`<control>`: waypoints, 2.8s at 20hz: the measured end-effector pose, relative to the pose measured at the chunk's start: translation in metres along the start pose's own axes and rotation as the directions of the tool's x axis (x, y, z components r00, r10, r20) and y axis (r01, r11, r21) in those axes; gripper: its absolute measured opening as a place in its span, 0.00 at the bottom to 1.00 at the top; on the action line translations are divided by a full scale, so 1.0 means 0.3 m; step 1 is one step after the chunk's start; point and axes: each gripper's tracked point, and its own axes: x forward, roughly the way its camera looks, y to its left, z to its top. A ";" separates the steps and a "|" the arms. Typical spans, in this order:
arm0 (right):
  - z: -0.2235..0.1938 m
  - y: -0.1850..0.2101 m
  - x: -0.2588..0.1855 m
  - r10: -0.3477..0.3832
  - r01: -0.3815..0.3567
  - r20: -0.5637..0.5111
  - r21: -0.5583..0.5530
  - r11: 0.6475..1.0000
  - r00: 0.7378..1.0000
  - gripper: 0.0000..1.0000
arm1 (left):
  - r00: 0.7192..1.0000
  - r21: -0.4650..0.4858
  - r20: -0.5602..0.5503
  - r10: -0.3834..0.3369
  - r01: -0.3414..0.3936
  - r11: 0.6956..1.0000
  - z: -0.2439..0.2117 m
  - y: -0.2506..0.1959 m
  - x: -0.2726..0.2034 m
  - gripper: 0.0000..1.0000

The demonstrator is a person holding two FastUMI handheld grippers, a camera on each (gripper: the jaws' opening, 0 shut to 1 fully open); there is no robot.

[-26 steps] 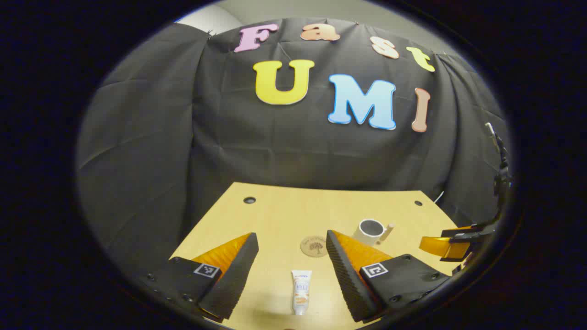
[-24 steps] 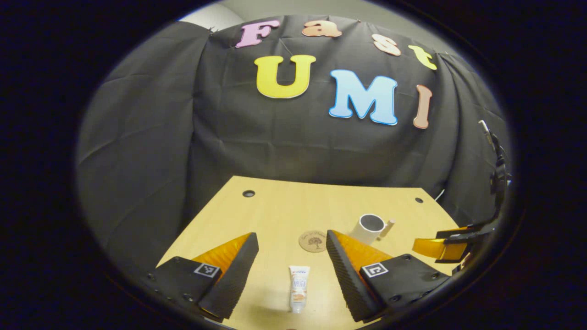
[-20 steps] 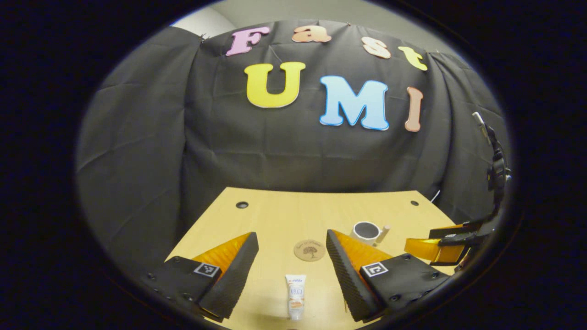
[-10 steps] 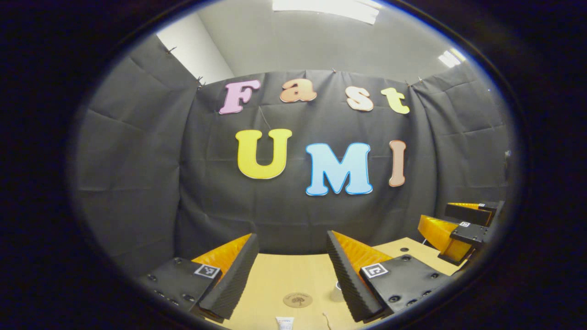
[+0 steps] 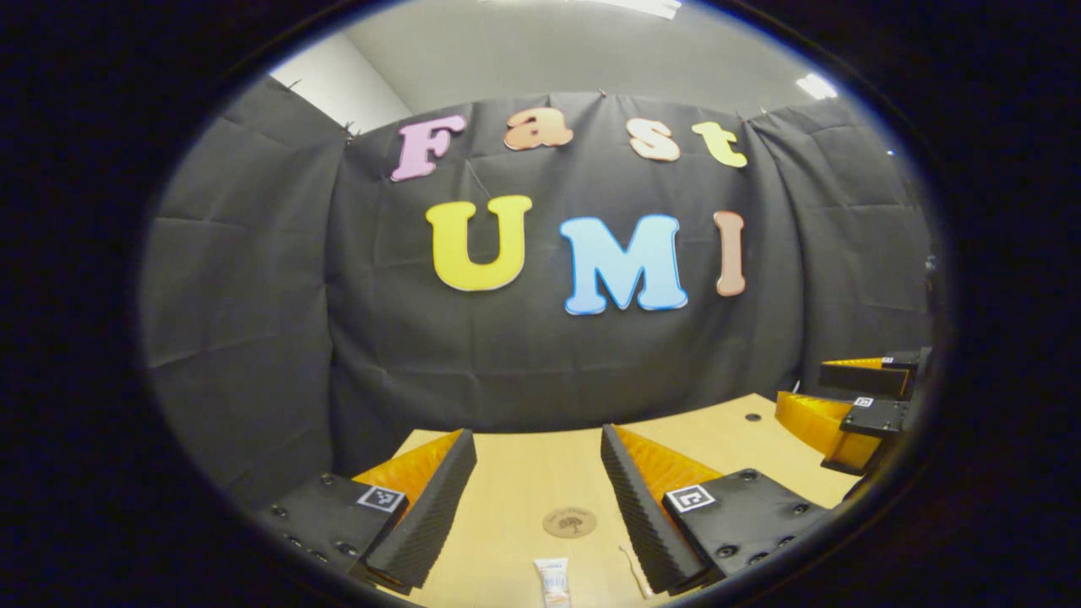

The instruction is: Put the toothbrush and toothpaste on the desktop into the cup, then pick up the cup and place it on the coaster on the desktop.

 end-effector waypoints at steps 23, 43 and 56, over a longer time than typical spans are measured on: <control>-0.798 0.264 0.097 0.152 -0.154 -0.667 0.056 0.986 0.730 0.78 | 0.787 -0.168 -0.599 -0.146 0.054 0.984 -0.895 -0.032 0.152 0.96; -1.054 0.392 0.108 0.135 -0.199 -0.852 0.037 0.979 0.505 0.55 | 0.616 -0.144 -0.779 -0.120 0.010 0.990 -1.211 0.034 0.112 0.65; -1.046 0.396 0.104 0.183 -0.162 -0.852 0.117 0.980 0.490 0.02 | 0.659 -0.158 -0.746 -0.091 -0.043 0.987 -1.187 0.070 0.120 0.21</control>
